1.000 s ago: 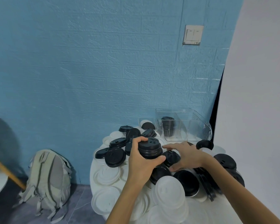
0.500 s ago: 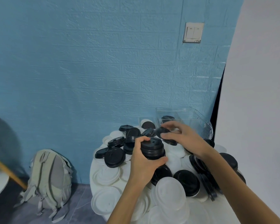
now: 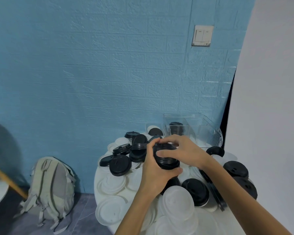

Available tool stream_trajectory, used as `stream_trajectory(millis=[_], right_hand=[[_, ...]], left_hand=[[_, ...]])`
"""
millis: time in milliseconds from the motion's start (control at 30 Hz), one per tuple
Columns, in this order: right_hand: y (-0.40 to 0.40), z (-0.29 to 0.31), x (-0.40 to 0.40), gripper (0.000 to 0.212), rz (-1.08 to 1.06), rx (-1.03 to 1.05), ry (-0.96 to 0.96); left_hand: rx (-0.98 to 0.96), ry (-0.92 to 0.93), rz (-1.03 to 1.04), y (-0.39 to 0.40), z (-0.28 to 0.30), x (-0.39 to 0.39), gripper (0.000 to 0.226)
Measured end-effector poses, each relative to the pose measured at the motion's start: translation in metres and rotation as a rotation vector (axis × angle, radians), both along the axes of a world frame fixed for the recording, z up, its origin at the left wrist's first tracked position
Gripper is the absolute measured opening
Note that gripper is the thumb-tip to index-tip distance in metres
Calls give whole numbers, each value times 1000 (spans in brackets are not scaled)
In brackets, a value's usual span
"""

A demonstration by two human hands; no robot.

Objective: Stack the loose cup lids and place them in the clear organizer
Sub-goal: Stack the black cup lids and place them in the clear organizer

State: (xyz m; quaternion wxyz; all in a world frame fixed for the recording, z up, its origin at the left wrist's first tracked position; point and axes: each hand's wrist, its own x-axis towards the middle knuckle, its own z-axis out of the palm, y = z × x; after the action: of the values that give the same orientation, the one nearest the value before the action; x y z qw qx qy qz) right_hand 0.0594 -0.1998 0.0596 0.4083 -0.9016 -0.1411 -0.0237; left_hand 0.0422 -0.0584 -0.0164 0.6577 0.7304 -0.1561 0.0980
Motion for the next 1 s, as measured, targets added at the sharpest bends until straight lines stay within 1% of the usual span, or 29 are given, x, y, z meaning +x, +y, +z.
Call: stream_trajectory(millis=[33, 167, 233, 267, 367, 433, 567, 767, 900, 1000], right_hand=[[1, 0, 0, 32, 16, -21, -6], [-2, -6, 3, 80, -11, -13, 28], [-4, -9, 2, 95, 8, 26, 58], [-5, -11, 1, 95, 24, 48, 76], [-13, -16, -6, 73, -4, 81, 87], [-19, -22, -11, 65, -62, 17, 84], [-14, -34, -18, 59, -94, -137, 135], [-6, -40, -27, 77, -47, -267, 140], [2, -51, -24, 80, -42, -319, 83], [4, -58, -21, 90, -29, -360, 70]], left_hand=[[0, -5, -1, 0, 1, 0, 104], [-5, -19, 24, 1, 1, 1, 85], [0, -8, 56, 3, -1, 2, 75], [3, -7, 71, 5, -2, 2, 73], [7, -9, 114, 12, -3, 5, 73], [8, -8, 147, 18, -4, 7, 73], [25, -5, 181, 26, -5, 13, 72], [40, 5, 225, 29, -11, 12, 73], [28, 0, 231, 30, -11, 13, 72], [20, -11, 236, 31, -12, 14, 73]])
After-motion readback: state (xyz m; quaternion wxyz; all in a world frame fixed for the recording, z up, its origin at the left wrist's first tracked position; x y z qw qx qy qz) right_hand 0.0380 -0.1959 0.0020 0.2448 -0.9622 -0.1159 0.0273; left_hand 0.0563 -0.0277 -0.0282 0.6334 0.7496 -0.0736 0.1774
